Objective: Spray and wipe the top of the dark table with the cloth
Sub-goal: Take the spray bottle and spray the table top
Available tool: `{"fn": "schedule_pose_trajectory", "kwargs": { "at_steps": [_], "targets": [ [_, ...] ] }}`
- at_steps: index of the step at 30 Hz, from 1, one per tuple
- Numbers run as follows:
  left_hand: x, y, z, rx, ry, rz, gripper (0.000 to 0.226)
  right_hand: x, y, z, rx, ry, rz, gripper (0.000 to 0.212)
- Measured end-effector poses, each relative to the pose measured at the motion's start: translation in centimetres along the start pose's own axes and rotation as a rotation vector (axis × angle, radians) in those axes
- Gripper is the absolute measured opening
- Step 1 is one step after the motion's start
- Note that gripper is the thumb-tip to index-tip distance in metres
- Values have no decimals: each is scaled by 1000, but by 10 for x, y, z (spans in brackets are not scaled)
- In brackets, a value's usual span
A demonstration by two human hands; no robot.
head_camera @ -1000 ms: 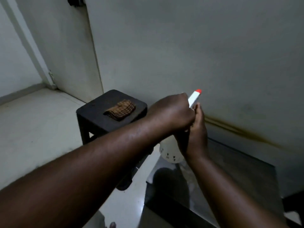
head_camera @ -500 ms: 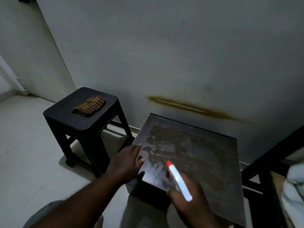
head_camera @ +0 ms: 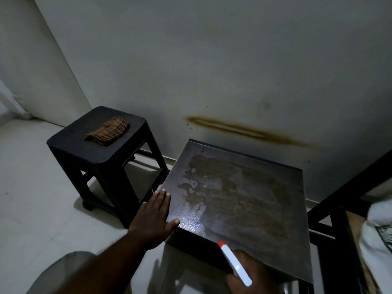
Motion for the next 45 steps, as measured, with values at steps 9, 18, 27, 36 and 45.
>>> {"fn": "schedule_pose_trajectory", "kwargs": {
  "at_steps": [9,18,27,36,45],
  "targets": [
    [3,1,-1,-25,14,36,90,-1,-25,32,93,144,1,16],
    [4,-1,-1,-57,6,58,90,-13,-45,58,147,154,-33,11],
    [4,0,3,-89,4,83,102,17,-78,46,246,281,6,13],
    [14,-2,17,-96,-8,52,100,59,-115,19,350,467,0,5],
    [15,-6,17,-70,-16,20,100,83,-134,-9,420,513,15,15]
  ]
}}
Point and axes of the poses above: each hand's wrist, its own z-axis towards the middle knuckle, its own y-axis out of the palm, x = y × z, the point moved 6 cm from there along z, towards the middle knuckle, and after that the axes turned 7 degrees about -z, right-handed, at the moved point
